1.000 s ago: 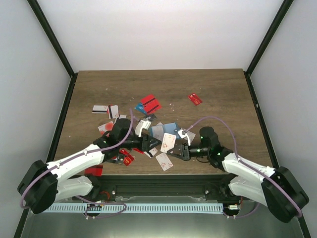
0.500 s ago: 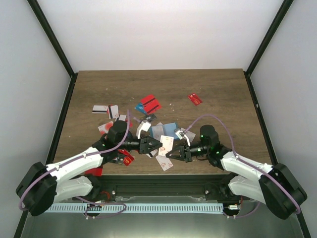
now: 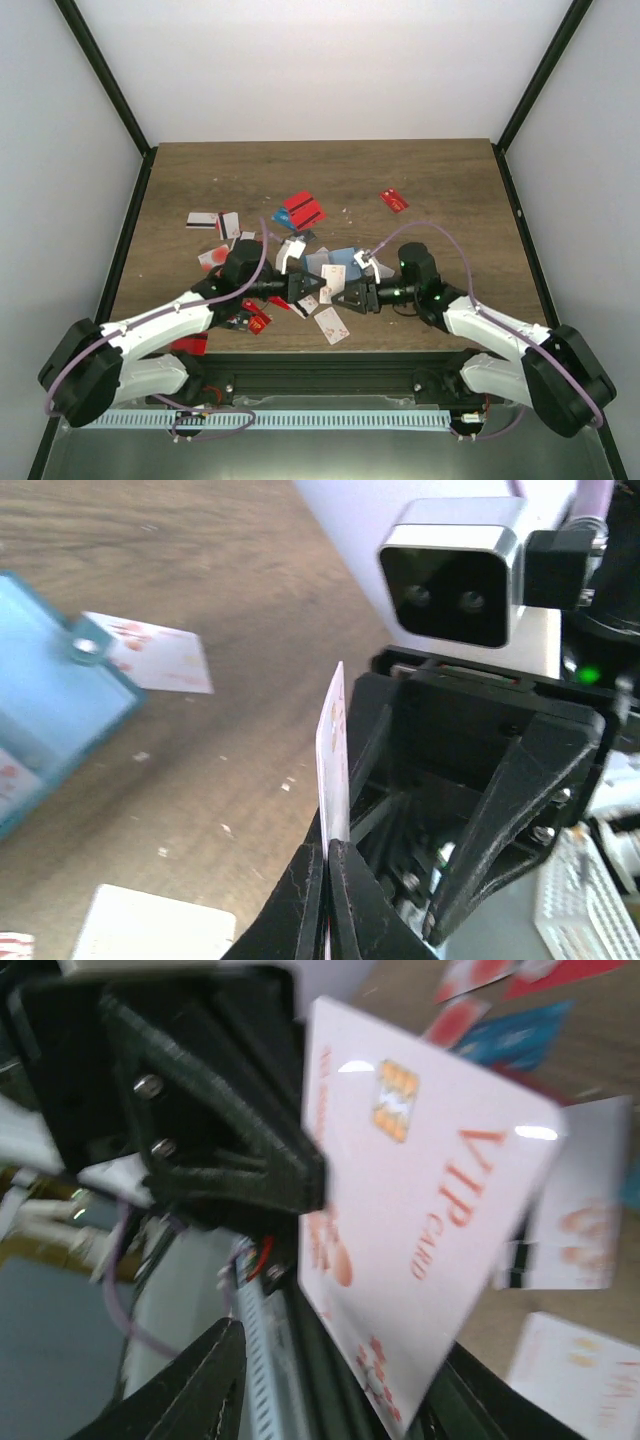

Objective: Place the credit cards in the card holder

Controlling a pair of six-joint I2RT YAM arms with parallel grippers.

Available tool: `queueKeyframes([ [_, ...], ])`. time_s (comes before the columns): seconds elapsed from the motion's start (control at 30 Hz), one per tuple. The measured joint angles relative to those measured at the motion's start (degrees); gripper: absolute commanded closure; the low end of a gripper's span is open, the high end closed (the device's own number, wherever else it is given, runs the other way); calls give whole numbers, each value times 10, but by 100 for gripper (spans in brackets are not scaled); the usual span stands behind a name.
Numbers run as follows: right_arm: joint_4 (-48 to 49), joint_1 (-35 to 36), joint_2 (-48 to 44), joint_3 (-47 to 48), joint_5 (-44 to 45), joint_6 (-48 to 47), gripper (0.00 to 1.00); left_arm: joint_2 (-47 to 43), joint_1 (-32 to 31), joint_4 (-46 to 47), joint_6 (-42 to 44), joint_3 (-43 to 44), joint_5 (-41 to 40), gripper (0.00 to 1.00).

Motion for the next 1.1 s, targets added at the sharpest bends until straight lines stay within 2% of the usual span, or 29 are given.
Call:
queueKeyframes([
  [0.2, -71, -51, 28, 31, 137, 0, 56, 66, 26, -56, 1, 52, -73, 96],
  [0.5, -144, -68, 124, 125, 290, 1, 61, 205, 74, -131, -3, 136, -90, 96],
  [0.77, -160, -69, 211, 201, 358, -10, 63, 293, 91, -192, -2, 189, -67, 96],
  [1.1, -178, -73, 306, 247, 371, -31, 69, 342, 98, -208, 2, 216, -17, 96],
])
